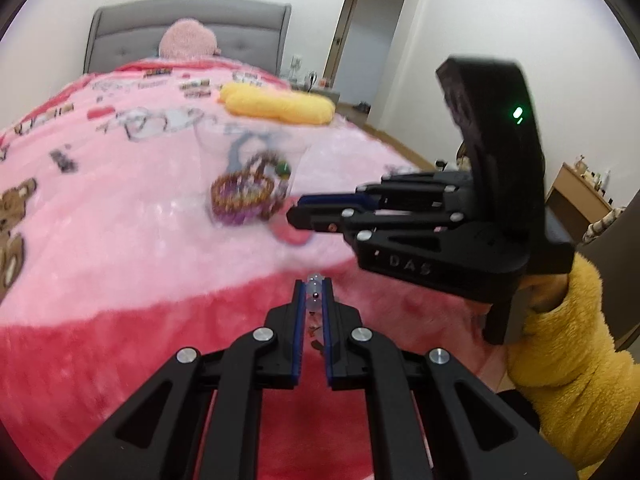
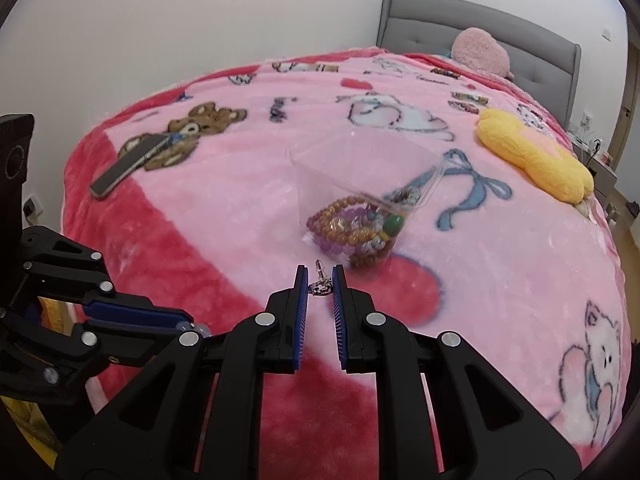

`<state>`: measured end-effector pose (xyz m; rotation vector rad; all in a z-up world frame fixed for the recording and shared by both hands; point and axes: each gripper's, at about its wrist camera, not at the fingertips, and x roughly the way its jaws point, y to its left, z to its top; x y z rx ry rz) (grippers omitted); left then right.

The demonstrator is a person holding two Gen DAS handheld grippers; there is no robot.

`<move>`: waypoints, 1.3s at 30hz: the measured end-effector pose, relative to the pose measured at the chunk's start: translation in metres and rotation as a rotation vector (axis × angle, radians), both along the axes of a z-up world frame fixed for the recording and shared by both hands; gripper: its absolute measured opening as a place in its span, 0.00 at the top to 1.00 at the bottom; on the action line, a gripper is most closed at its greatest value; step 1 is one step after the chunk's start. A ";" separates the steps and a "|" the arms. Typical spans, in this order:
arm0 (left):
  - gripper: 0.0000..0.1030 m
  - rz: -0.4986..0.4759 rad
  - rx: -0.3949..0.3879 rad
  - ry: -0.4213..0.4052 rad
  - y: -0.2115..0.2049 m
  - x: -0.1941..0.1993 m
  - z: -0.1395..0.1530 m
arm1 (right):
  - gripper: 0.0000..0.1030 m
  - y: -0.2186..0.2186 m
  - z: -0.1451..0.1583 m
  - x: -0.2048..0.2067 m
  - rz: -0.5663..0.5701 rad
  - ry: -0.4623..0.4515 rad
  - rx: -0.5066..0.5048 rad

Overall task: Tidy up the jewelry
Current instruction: 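Carry the pale pink bracelet and silver stud over the clear box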

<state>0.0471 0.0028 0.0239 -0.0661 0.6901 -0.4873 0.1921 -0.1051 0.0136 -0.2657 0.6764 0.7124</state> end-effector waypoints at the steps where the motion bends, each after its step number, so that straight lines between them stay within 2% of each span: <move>1: 0.93 -0.005 0.002 -0.013 -0.001 -0.001 0.004 | 0.88 -0.002 0.003 -0.002 -0.001 -0.006 0.008; 16: 0.93 0.010 0.032 -0.168 -0.006 0.001 0.053 | 0.88 -0.027 0.048 -0.011 -0.048 -0.097 0.089; 25: 0.93 0.059 0.021 -0.221 -0.008 0.026 0.084 | 0.88 -0.037 0.065 0.009 -0.106 -0.098 0.152; 31: 0.93 0.114 -0.036 -0.202 0.001 0.066 0.089 | 0.88 -0.036 0.069 0.029 -0.141 -0.087 0.178; 34: 0.93 0.136 -0.085 -0.170 0.007 0.087 0.086 | 0.88 -0.029 0.065 0.038 -0.143 -0.080 0.159; 39: 0.93 0.160 -0.104 -0.140 0.009 0.114 0.073 | 0.88 -0.015 0.055 0.048 -0.136 -0.061 0.135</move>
